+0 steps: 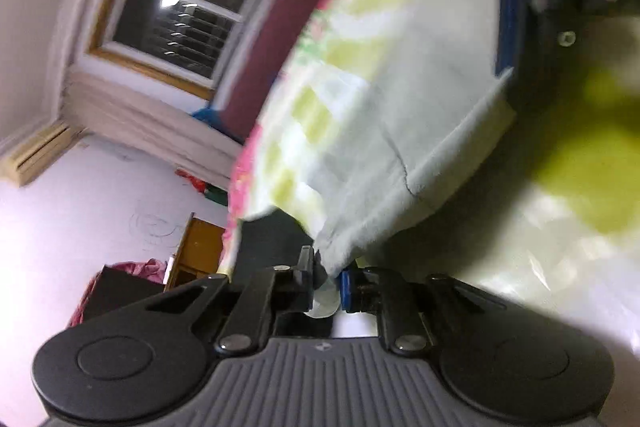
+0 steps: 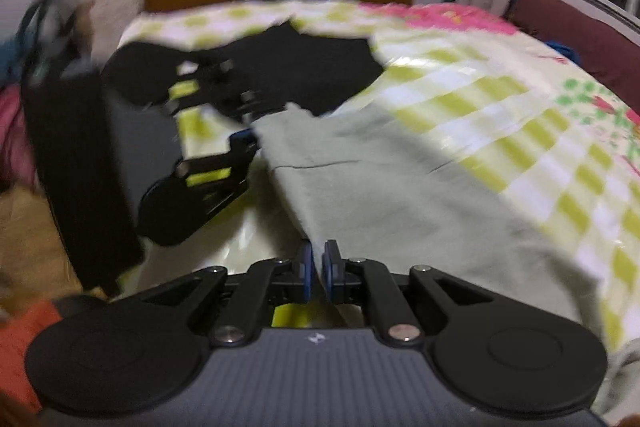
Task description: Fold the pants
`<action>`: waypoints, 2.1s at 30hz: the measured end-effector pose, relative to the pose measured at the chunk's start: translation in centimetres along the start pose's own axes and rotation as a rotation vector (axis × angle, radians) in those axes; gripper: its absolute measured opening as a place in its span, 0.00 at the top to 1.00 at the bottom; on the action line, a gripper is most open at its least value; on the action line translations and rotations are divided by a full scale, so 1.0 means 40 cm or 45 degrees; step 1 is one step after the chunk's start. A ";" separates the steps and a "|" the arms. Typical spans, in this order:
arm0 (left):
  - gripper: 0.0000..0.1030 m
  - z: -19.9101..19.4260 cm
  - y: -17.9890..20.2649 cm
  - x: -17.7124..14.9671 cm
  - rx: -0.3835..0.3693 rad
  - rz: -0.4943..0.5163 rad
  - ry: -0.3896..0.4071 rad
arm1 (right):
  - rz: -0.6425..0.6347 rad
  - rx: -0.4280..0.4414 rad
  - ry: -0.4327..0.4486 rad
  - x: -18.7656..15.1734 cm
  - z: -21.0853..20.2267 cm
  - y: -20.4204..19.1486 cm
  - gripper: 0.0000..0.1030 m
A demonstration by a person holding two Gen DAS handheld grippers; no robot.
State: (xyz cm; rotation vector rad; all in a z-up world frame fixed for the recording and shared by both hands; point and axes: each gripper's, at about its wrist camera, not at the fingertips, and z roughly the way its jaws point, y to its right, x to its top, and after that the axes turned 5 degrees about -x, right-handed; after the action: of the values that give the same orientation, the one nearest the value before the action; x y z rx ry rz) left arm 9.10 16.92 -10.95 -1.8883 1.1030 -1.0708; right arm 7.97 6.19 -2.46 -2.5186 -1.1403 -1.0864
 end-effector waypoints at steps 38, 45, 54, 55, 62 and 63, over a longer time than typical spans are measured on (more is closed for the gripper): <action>0.43 -0.164 0.144 0.612 -0.540 -0.337 0.424 | 1.228 -0.706 0.048 -0.355 -0.093 1.008 0.92; 0.43 -0.161 0.182 0.650 -0.541 -0.283 0.407 | 1.384 -0.610 0.118 -0.431 -0.147 1.042 0.91; 0.43 -0.143 0.185 0.658 -0.561 -0.282 0.417 | 1.420 -0.751 0.114 -0.428 -0.117 1.104 0.86; 0.43 -0.142 0.183 0.657 -0.565 -0.286 0.417 | 1.448 -0.752 0.129 -0.435 -0.121 1.110 0.90; 0.43 -0.163 0.185 0.672 -0.539 -0.243 0.425 | 1.611 -0.718 0.302 -0.506 -0.254 1.130 0.98; 0.43 -0.170 0.184 0.676 -0.534 -0.236 0.432 | 1.622 -0.711 0.339 -0.516 -0.292 1.125 0.98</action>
State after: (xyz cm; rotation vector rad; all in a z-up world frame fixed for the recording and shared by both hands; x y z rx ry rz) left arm 8.62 -11.51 -6.09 -2.2219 1.4562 -1.3862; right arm 24.30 -41.96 -2.08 -2.4792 0.9052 -1.2599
